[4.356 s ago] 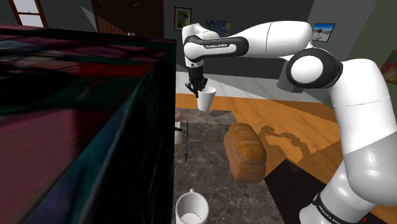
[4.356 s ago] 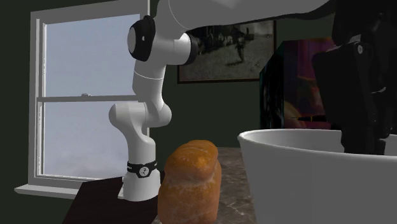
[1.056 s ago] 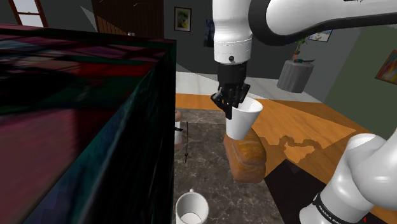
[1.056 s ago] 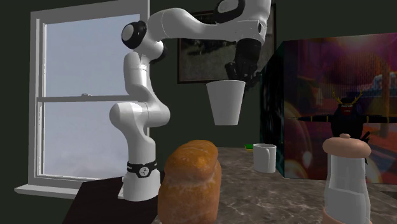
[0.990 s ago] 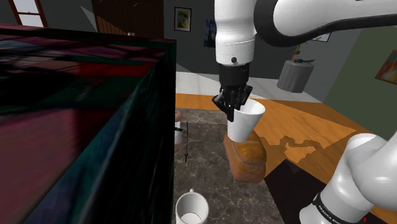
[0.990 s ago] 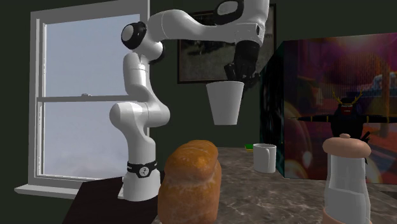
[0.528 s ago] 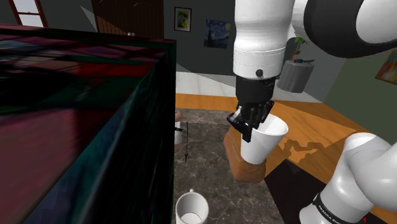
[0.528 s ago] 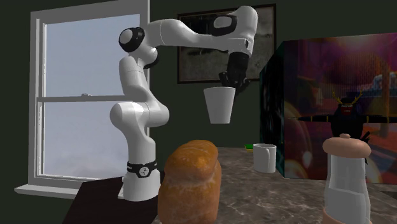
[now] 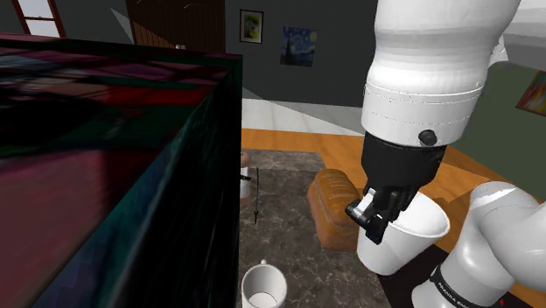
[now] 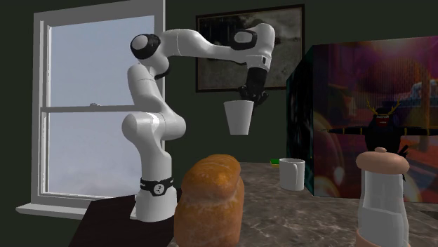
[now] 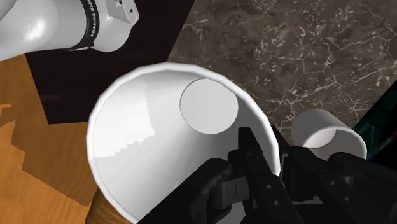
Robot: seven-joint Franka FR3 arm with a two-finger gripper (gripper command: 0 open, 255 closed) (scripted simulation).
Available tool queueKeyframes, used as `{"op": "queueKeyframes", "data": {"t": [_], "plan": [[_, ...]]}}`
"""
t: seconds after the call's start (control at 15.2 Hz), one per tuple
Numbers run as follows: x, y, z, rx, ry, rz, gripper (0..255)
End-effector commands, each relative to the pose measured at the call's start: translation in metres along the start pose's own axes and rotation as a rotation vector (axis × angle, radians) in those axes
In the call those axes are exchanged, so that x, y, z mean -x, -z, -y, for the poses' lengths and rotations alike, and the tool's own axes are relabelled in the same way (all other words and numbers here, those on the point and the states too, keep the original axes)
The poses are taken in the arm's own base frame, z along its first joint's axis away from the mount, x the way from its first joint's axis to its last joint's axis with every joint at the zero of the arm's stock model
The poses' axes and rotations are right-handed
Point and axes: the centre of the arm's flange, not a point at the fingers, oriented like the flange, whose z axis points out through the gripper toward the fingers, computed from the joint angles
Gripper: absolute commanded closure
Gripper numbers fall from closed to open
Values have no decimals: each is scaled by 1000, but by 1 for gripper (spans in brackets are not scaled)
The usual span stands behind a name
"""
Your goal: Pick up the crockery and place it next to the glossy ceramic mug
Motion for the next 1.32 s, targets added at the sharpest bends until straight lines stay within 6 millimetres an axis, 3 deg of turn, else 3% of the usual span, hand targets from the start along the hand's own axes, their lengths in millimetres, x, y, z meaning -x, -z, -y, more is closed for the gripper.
{"op": "queueKeyframes", "data": {"t": [0.0,0.2,1.25], "plan": [[26,0,9,0,-1,0,255],[66,1,23,0,-1,0,255],[63,-82,39,0,-1,0,255]]}}
